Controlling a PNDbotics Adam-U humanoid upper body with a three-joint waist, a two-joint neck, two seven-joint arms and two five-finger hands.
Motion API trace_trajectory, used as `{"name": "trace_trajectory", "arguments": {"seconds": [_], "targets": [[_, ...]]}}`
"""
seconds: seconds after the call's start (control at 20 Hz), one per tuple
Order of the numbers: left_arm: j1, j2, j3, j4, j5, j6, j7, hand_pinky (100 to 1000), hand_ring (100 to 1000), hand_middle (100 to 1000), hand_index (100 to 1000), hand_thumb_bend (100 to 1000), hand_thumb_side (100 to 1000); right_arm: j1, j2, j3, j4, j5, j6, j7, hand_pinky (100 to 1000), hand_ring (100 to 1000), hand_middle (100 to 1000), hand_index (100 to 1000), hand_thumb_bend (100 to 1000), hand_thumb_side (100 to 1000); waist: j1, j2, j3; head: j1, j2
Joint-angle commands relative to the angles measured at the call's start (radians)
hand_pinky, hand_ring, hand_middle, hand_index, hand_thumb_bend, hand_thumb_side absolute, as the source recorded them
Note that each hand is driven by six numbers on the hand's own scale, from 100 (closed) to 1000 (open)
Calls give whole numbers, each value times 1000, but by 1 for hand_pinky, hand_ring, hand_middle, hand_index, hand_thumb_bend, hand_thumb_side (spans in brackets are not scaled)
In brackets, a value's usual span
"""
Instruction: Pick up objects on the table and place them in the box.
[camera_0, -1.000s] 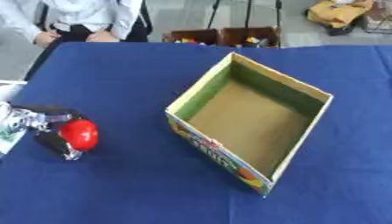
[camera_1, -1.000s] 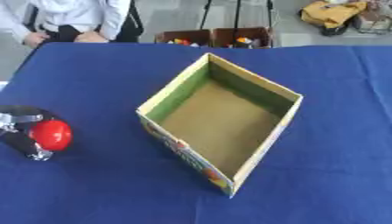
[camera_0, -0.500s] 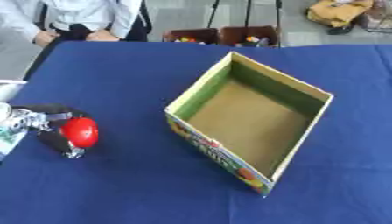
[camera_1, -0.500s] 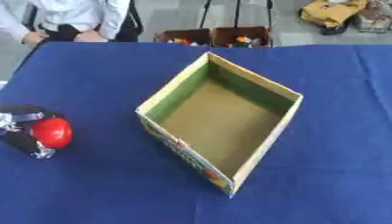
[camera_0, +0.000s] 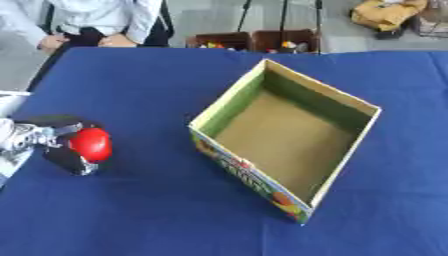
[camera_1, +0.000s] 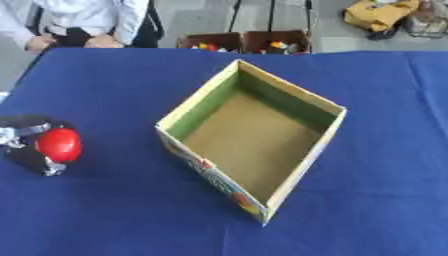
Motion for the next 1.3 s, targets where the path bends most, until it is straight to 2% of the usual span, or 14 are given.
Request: {"name": "trace_trajectory", "arguments": {"seconds": [0.05,0.45,0.65,0.9,1.3], "targets": [[-9,46,27,-32,-6,9,16,253,580,779,783,100,418,-8,-19,-13,-12,-2,0,-5,754,752,711,719,100,1000,14,-9,3,-1,-1],[-14,58,63,-101,19,26,37,214,558,692,743,100,391,-5,-22,-15,-12,0,2,-7,754,752,710,723,100,1000,15,-12,4,-3,6],[-47,64,83,-172,39,23,54,188,538,670,738,100,389,-4,-25,-15,-12,-1,3,-11,754,752,710,723,100,1000,17,-18,6,-4,5],[-129,57,77,-282,65,4,55,162,517,651,729,100,389,-7,-29,-9,-12,-7,3,-6,753,751,710,723,100,1000,22,-31,5,0,10],[-335,-40,36,-346,113,-24,45,132,488,624,731,100,384,-13,-32,0,-12,-23,2,9,753,751,710,723,100,1000,32,-54,-12,10,26]]}}
